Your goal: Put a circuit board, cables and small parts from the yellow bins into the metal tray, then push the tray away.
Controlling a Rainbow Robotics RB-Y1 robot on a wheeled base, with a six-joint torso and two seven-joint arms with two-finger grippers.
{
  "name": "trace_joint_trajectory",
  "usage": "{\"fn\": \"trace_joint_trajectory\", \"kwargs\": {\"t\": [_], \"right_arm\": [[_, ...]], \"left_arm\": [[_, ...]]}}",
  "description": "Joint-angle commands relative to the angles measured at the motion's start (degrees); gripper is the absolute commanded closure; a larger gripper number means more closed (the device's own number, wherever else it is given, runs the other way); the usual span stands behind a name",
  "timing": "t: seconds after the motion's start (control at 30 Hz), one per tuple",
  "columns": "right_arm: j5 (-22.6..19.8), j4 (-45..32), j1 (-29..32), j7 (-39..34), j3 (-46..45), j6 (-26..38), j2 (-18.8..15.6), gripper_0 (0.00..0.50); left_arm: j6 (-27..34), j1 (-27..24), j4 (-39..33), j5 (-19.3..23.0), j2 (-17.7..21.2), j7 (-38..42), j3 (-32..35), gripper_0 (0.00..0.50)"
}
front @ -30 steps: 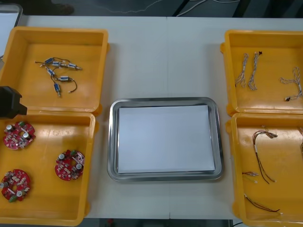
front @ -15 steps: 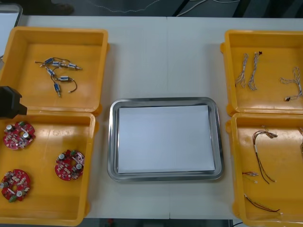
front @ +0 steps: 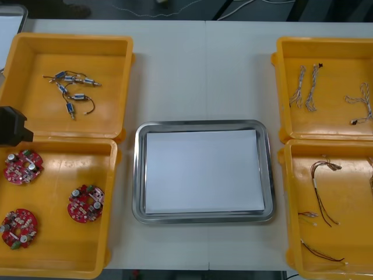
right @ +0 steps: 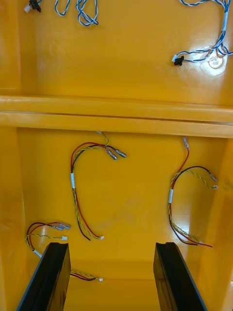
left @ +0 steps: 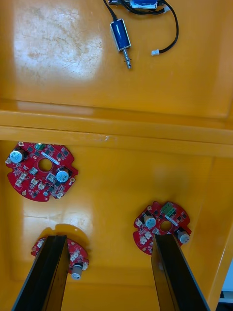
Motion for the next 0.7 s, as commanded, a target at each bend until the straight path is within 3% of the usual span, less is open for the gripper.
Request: {"fn": "trace_joint_trajectory", "kwargs": {"t": [0.03,0.7], "right_arm": [[-0.48,-1.52,0.9,0.66,0.16,0.19,-2.37,0.0],[-0.48,-1.52,0.9,0.66,0.16,0.19,-2.37,0.0]], "left_arm": [[0.38,0.77,-1.51,-0.24,-0.7,-4.06,1.67,0.0],[0.38,0.77,-1.51,-0.24,-0.7,-4.06,1.67,0.0]]}}
